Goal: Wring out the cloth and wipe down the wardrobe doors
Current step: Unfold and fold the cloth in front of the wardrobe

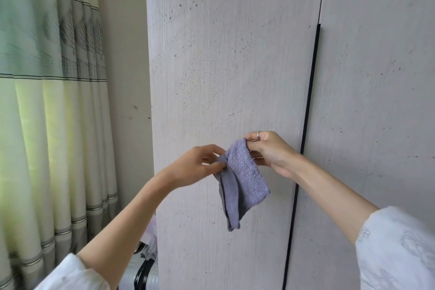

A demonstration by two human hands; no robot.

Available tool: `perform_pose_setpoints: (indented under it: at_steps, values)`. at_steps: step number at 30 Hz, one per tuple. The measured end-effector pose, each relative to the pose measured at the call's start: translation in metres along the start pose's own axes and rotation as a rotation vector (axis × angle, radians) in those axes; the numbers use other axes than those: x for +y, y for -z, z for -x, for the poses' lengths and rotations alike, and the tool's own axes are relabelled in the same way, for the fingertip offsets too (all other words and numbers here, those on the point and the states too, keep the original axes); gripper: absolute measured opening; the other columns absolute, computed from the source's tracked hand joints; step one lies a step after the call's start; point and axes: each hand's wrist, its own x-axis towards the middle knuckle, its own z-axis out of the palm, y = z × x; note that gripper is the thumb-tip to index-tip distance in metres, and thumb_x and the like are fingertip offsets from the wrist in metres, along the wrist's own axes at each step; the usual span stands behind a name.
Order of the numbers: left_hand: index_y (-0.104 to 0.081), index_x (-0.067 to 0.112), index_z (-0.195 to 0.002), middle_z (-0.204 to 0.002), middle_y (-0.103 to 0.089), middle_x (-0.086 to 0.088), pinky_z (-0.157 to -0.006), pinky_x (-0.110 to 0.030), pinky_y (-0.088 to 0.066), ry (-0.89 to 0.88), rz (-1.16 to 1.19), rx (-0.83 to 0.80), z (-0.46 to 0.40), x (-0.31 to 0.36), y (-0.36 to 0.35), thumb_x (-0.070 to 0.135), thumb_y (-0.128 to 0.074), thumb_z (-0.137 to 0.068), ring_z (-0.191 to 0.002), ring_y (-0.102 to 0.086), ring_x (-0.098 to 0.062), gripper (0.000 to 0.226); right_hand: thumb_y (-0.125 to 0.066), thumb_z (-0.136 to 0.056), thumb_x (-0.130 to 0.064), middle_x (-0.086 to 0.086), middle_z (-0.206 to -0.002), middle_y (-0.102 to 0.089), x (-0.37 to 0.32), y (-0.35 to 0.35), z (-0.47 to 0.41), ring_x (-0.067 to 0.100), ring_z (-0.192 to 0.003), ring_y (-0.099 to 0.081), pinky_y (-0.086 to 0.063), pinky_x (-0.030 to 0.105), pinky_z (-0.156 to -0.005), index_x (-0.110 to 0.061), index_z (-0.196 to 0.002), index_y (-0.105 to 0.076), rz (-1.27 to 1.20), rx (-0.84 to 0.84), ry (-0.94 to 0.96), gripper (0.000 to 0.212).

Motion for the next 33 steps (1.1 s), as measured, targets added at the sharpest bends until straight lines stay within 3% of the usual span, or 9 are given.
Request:
perform_pose_setpoints:
  at_steps: [7,12,16,21,23,26,28,30,33]
  values:
    - [-0.060,0.010,-0.092,-0.095,-0.066,-0.011,-0.086,-0.039,-0.055,0.333,0.216,0.173,0.014,-0.018,0.011,0.009,-0.042,-0.098,-0.083,-0.068,-0.019,0.019,-0.047,-0.090,0.005,-0.004,-0.057,-0.059,0.002,0.019,0.006,0.005,-0.046,-0.051,-0.040,0.014,-0.044,-0.013,-0.077,-0.058,-0.117,0.130,0.032,0.024]
    - [-0.049,0.029,-0.124,-0.120,-0.057,0.014,-0.093,-0.023,-0.047,0.164,0.128,0.075,0.008,0.000,-0.001,0.045,-0.053,-0.087,-0.110,-0.055,-0.001,0.041,-0.051,-0.088,0.005,-0.002,-0.061,-0.059,0.002,0.015,0.012,0.005,-0.048,-0.052,-0.043,0.014,-0.047,-0.012,-0.076,-0.062,0.131,0.000,0.048,0.023]
    - [-0.060,0.016,-0.106,-0.097,-0.068,-0.006,-0.077,-0.022,-0.053,0.190,0.004,-0.131,-0.001,0.012,-0.016,0.024,-0.063,-0.089,-0.083,-0.063,-0.011,0.019,-0.058,-0.085,0.004,-0.002,-0.059,-0.060,0.002,0.008,0.015,0.003,-0.048,-0.055,-0.045,0.015,-0.049,-0.011,-0.074,-0.064,0.119,0.027,0.110,0.019]
    - [-0.064,0.019,-0.081,-0.072,-0.063,-0.001,-0.061,-0.021,-0.047,0.263,-0.112,-0.040,0.000,0.002,-0.008,0.025,-0.058,-0.092,-0.065,-0.054,-0.012,0.014,-0.058,-0.086,0.004,-0.002,-0.069,-0.069,0.005,0.014,0.024,0.007,-0.061,-0.063,-0.051,0.018,-0.058,-0.008,-0.083,-0.069,0.079,-0.128,0.136,0.017]
    - [-0.063,0.015,-0.085,-0.076,-0.064,-0.007,-0.062,-0.021,-0.052,0.272,0.058,0.004,0.000,0.003,-0.006,0.012,-0.054,-0.094,-0.065,-0.058,-0.014,0.013,-0.058,-0.087,-0.005,0.007,-0.084,-0.073,0.009,0.011,0.029,0.016,-0.074,-0.069,-0.055,0.022,-0.068,-0.002,-0.097,-0.067,0.010,-0.268,0.058,0.013]
    - [-0.062,0.009,-0.096,-0.090,-0.064,-0.018,-0.062,-0.021,-0.052,0.233,0.279,0.012,0.003,0.007,-0.001,-0.007,-0.041,-0.094,-0.071,-0.061,-0.018,0.027,-0.059,-0.088,-0.024,0.008,-0.095,-0.072,0.014,0.009,0.024,0.018,-0.080,-0.069,-0.053,0.021,-0.070,0.003,-0.109,-0.063,0.097,-0.093,0.092,0.034]
    - [-0.061,0.008,-0.098,-0.094,-0.065,-0.018,-0.060,-0.019,-0.050,0.211,0.349,0.046,0.004,0.010,0.003,-0.012,-0.036,-0.093,-0.073,-0.060,-0.019,0.033,-0.064,-0.082,-0.034,-0.002,-0.110,-0.066,0.016,0.009,0.020,0.011,-0.098,-0.062,-0.049,0.020,-0.085,-0.008,-0.120,-0.058,0.269,-0.010,0.144,0.046]
    - [-0.061,0.009,-0.097,-0.093,-0.066,-0.016,-0.059,-0.021,-0.049,0.197,0.402,0.092,0.003,0.014,0.005,-0.011,-0.038,-0.093,-0.073,-0.059,-0.020,0.031,-0.065,-0.081,-0.036,-0.009,-0.120,-0.056,0.020,0.002,0.019,0.006,-0.112,-0.053,-0.041,0.021,-0.098,-0.016,-0.131,-0.048,0.364,-0.133,0.096,0.056]
    - [-0.061,0.011,-0.091,-0.086,-0.065,-0.011,-0.063,-0.024,-0.049,0.161,0.429,0.183,-0.002,0.018,0.007,-0.006,-0.046,-0.094,-0.071,-0.058,-0.019,0.023,-0.068,-0.084,-0.024,-0.003,-0.094,-0.064,0.029,-0.014,0.016,0.009,-0.087,-0.061,-0.048,0.020,-0.077,-0.014,-0.105,-0.059,0.268,-0.193,0.017,0.025]
